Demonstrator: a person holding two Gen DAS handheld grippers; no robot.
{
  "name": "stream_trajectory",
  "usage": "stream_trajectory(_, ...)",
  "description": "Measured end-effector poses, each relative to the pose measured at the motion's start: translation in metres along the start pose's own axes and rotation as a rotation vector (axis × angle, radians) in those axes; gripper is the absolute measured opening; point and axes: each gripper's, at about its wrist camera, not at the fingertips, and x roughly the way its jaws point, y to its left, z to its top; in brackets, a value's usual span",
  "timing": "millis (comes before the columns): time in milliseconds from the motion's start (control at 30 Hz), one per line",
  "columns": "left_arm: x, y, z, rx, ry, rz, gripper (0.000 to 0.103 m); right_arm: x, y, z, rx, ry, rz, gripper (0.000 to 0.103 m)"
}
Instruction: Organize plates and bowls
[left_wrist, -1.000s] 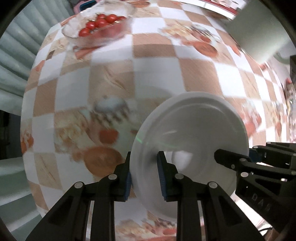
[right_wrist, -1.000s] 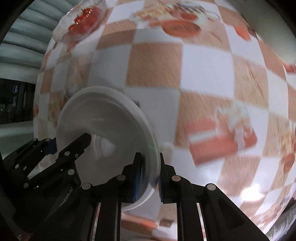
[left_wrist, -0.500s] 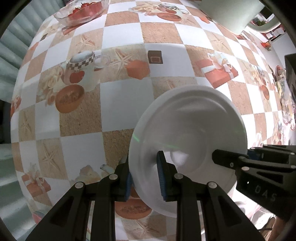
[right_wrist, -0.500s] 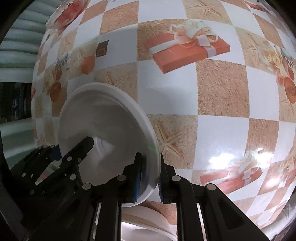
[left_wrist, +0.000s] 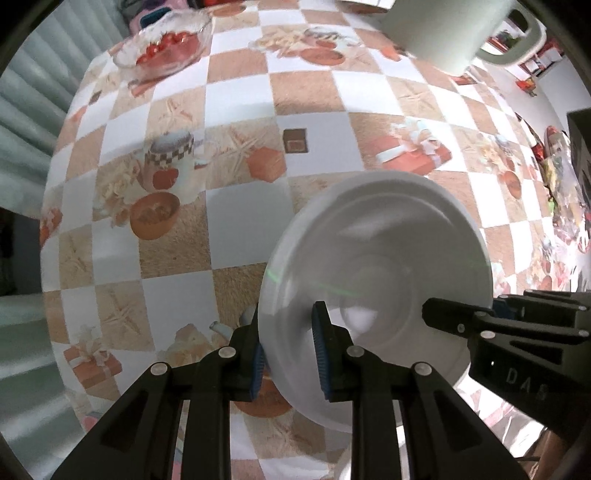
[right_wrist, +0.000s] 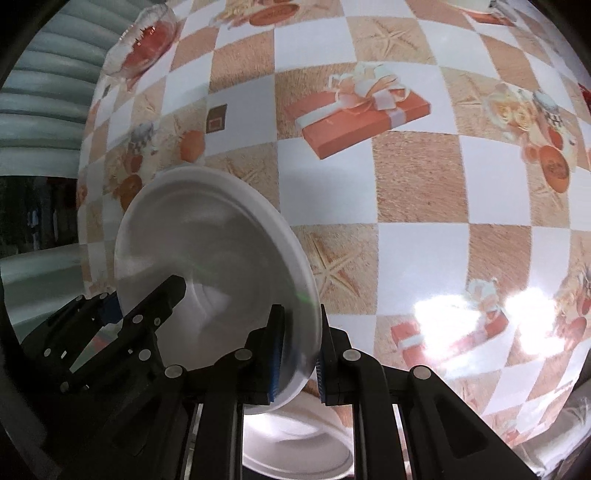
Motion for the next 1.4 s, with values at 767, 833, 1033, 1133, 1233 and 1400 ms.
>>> stream_trajectory(767,-0.036,-0.069,-0.115,0.222,0.071,-0.043,0.026,-0.025,-0.028,-0.123,0.107,0.032,-0.026,0.017)
stream_trajectory(833,-0.032,-0.071,-0.119,0.231,0.081,-0.042,0.026,-0.020,-0.030,-0.127,0.116,0.040,-0.030,0.017)
stream_trajectory(1033,-0.025,-0.074,-0.128,0.259,0.108,-0.030,0.028,-0.011,-0.033,-0.133,0.132,0.048,-0.050,0.017)
stream_trajectory(1133,-0.024,-0.072,-0.131,0.255,0.119,-0.017,0.050,-0.010,-0.034,-0.135,0.144,0.056,-0.046,0.018)
stream_trajectory(1233,-0.030,-0.066,-0.132,0.239,0.098,-0.013,0.072,-0.011,-0.036,-0.137,0.147,0.055,-0.054,0.064)
stream_trajectory(1400,-0.037,-0.056,-0.131,0.213,0.093,-0.022,0.079,-0.021,-0.040,-0.142,0.149,0.026,-0.072,0.085)
